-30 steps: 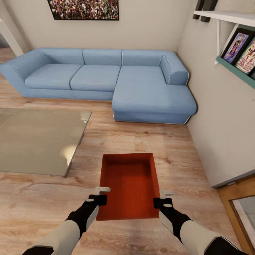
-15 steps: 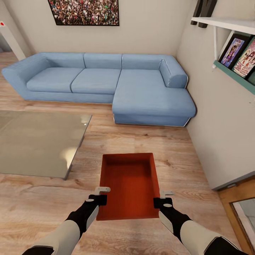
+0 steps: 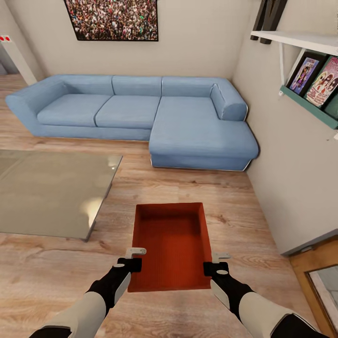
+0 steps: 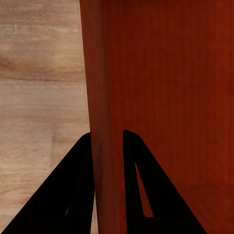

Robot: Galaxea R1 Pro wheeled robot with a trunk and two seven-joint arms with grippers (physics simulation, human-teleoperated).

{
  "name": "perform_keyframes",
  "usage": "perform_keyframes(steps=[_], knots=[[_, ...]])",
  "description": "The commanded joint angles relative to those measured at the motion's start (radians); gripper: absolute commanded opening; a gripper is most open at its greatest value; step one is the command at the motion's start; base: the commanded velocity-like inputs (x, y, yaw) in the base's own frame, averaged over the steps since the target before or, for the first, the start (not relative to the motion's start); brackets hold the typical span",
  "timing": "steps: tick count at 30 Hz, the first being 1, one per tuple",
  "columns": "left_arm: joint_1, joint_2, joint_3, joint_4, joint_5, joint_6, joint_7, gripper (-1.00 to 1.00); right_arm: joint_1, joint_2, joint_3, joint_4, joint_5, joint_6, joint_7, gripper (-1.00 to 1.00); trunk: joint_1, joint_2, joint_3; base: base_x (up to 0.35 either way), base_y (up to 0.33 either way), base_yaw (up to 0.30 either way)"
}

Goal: Move the two storage containers from the living room to the garage. In the garage, place one container on the floor and stack the other container on top of it (either order is fine).

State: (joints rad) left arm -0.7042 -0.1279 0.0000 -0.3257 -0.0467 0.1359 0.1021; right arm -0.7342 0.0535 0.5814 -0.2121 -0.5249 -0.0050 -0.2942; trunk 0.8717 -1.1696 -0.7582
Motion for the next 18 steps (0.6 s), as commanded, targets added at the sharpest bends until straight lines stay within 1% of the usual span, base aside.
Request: perform_keyframes(steps=[1,18], knots=[[0.000,-0.001,0.003,-0.002,-0.018,0.007,0.009,-1.00,-0.001,0.000,0.005,0.002,-0.008,-0.003,-0.014,-1.00,0.000,0.000,0.001,0.000,0.000,0.000],[0.000,-0.001,0.002,-0.001,-0.018,0.007,0.008,-1.00,-0.001,-0.001,0.005,0.002,-0.008,-0.003,-0.013,-1.00,0.000,0.000,0.028,0.000,0.000,0.000]])
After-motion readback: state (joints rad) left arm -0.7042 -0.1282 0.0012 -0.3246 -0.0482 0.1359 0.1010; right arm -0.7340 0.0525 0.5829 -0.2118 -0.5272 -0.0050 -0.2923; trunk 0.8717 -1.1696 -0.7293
